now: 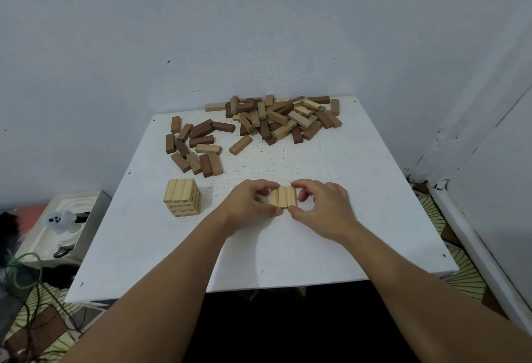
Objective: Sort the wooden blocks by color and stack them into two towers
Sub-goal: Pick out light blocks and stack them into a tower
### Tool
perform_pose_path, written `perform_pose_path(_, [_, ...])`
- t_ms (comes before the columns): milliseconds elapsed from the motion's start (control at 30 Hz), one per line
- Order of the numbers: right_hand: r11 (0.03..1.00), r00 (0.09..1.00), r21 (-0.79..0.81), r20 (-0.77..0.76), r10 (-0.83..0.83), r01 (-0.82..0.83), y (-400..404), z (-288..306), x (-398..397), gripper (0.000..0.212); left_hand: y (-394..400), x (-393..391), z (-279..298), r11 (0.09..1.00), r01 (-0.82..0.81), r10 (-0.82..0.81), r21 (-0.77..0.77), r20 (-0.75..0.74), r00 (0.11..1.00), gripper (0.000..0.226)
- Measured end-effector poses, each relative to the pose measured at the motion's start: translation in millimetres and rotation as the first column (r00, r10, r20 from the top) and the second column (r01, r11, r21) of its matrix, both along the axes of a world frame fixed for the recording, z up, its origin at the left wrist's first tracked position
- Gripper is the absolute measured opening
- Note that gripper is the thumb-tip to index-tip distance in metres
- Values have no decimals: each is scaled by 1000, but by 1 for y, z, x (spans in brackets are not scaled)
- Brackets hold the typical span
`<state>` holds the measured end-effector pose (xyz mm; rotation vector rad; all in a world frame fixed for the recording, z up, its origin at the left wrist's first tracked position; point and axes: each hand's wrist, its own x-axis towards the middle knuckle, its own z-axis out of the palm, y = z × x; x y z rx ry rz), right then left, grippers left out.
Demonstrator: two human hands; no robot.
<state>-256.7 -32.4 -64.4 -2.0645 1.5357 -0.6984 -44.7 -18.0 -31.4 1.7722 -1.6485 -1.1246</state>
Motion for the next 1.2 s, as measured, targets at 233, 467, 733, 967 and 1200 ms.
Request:
perform_pose_path(233, [996,990,62,129,-64,56,-1,1,-1,43,15,1,-11,990,-101,86,-96,-156,984,87])
perform_pose_path(467, [997,998,56,17,-53,52,-4,-3,1,33,28,-19,-20,935,-192,197,-297,-13,980,70])
perform_pose_path(733, [999,999,34,19,-42,41,-6,-7,0,27,28,-23,-29,917,-195,225,-348,47,973,60])
perform_pose_path(967, [999,999,28,15,-43,43,-3,-5,0,27,29,-24,-30,930,-172,205,-326,70,976,80])
perform_pose_path(1200, [1000,998,16,50,-28,27,1,-2,-1,26,29,-24,-29,924,-162,222,-346,139,965,60])
